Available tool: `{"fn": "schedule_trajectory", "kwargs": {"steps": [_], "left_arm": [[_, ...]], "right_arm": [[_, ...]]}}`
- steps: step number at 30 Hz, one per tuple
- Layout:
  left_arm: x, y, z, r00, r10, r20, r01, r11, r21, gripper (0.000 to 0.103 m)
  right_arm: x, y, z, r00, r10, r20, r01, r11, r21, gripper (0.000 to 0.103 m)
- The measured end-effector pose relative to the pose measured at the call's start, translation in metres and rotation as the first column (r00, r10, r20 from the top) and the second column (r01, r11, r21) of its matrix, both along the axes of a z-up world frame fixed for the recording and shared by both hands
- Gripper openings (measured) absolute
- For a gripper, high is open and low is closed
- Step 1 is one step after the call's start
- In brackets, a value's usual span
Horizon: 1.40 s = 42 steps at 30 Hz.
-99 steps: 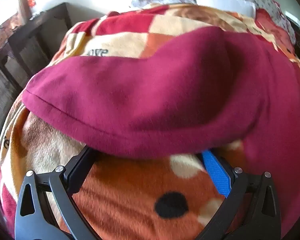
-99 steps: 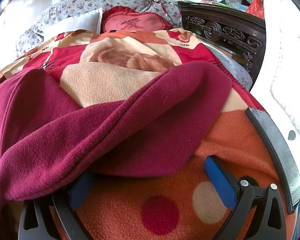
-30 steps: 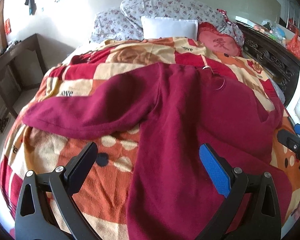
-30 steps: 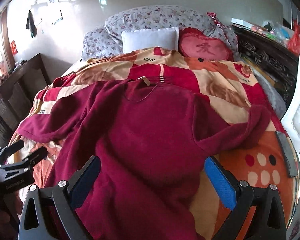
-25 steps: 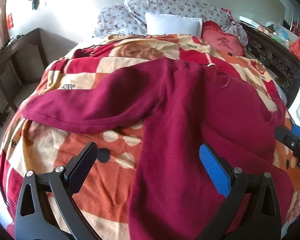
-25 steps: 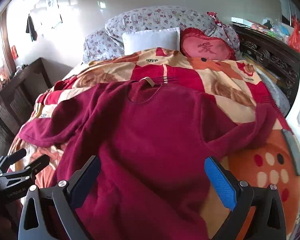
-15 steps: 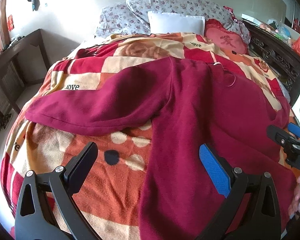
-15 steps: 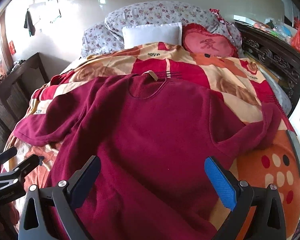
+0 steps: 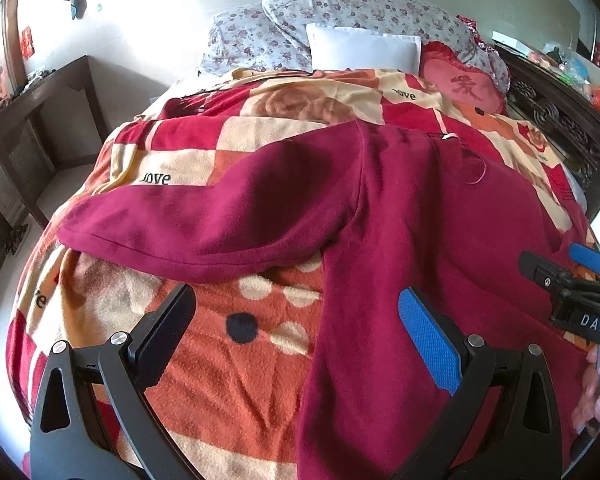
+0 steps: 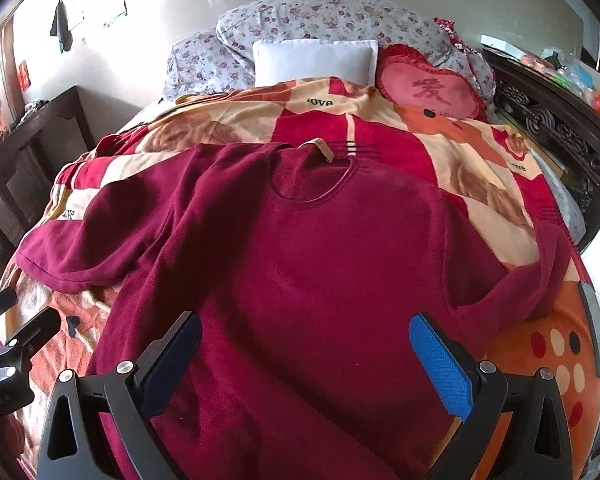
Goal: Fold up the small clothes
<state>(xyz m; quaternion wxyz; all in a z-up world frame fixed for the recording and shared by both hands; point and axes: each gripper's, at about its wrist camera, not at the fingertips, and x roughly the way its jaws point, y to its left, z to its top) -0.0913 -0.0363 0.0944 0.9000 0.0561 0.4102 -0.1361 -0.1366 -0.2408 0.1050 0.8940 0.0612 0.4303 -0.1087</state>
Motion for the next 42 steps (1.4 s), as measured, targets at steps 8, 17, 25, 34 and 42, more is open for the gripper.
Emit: {"fn": "schedule_trajectory", "kwargs": {"steps": [8,17,25,34,42], "left_arm": [[0.006,0.002,-0.004,1.0,0.01,-0.011,-0.01,1.0,0.0,0.102],[0.017,0.009,-0.006,0.999,0.036,-0.021,-0.036,0.999,-0.005,0.102],[0.022,0.012,-0.008,0.998,0.052,-0.022,-0.052,0.999,0.003,0.102],[0.034,0.04,-0.008,0.992,0.119,-0.032,-0.12,0.993,-0.016,0.102],[0.055,0.088,-0.008,0.976,0.21,-0.05,-0.212,0.976,-0.048,0.102]], "right_arm": [[0.005,0.006,-0.005,1.0,0.001,-0.005,-0.001,1.0,0.004,0.103],[0.015,0.01,-0.007,1.0,0.005,-0.001,-0.005,1.0,0.011,0.103],[0.02,0.014,-0.01,1.0,0.016,-0.003,-0.015,1.0,0.021,0.103],[0.029,0.021,-0.011,0.999,0.048,0.006,-0.049,0.998,0.039,0.103],[0.04,0.041,-0.016,0.994,0.107,-0.01,-0.106,0.994,0.034,0.103]]}}
